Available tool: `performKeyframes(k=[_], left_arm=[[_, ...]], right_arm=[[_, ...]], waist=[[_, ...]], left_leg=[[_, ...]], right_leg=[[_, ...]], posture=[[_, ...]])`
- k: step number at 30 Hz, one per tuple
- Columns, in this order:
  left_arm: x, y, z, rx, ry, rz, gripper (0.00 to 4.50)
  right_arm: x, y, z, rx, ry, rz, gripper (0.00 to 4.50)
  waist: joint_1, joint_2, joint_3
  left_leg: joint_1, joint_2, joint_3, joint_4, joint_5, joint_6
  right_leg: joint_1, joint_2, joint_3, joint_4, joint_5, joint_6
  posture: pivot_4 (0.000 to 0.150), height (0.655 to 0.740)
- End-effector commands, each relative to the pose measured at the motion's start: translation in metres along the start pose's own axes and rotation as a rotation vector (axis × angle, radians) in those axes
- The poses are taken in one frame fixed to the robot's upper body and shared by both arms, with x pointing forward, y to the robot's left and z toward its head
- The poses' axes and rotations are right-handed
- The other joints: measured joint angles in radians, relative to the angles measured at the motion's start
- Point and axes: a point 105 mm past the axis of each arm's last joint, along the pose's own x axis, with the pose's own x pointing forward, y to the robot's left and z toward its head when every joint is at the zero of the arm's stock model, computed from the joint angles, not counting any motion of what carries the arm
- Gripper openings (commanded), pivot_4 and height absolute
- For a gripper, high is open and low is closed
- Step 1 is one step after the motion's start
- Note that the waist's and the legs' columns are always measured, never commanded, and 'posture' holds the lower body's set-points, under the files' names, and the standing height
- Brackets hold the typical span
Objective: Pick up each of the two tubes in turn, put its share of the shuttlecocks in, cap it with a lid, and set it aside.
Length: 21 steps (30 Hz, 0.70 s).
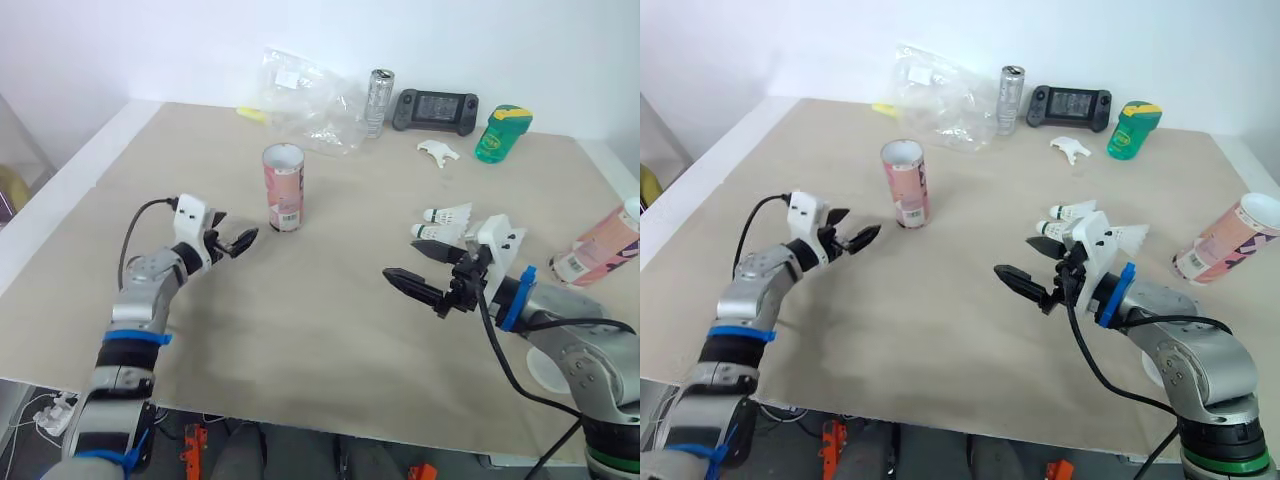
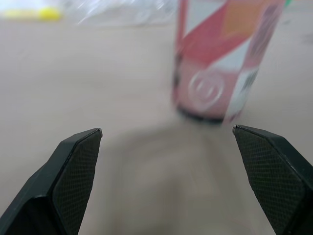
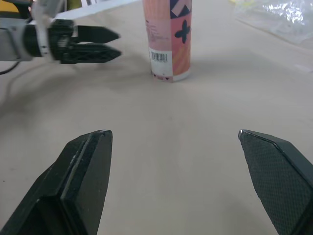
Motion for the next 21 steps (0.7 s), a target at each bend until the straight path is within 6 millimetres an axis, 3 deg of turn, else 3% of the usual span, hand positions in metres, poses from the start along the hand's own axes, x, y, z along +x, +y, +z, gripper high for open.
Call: performKeyframes(k=[1, 6, 21], left_arm=[[0.011, -0.007, 0.008, 0.022, -0.024, -0.098, 4.50], [0.022, -0.019, 0.001, 0.038, 0.010, -0.214, 4.50], [0.060, -0.019, 0.015, -0.010, -0.004, -0.150, 4.50]], right_arm=[[0.003, 0.011, 0.012, -0.057, -0.035, 0.023, 4.43], [0.006, 0.016, 0.011, -0.060, -0.036, 0.026, 4.43], [0.000, 0.021, 0.015, -0.106, -0.028, -0.014, 4.43]], waist=[[-0.001, 0.000, 0.000], [-0.006, 0.000, 0.000], [-0.005, -0.001, 0.000]], left_leg=[[0.000, 0.000, 0.000, 0.000, 0.000, 0.000], [0.000, 0.000, 0.000, 0.000, 0.000, 0.000], [-0.001, 0.000, -0.001, 0.000, 0.000, 0.000]], right_leg=[[0.000, 0.000, 0.000, 0.000, 0.000, 0.000], [0.000, 0.000, 0.000, 0.000, 0.000, 0.000], [0.000, 0.000, 0.000, 0.000, 0.000, 0.001]], posture=[[0.150, 0.7400], [0.150, 0.7400], [0.150, 0.7400]])
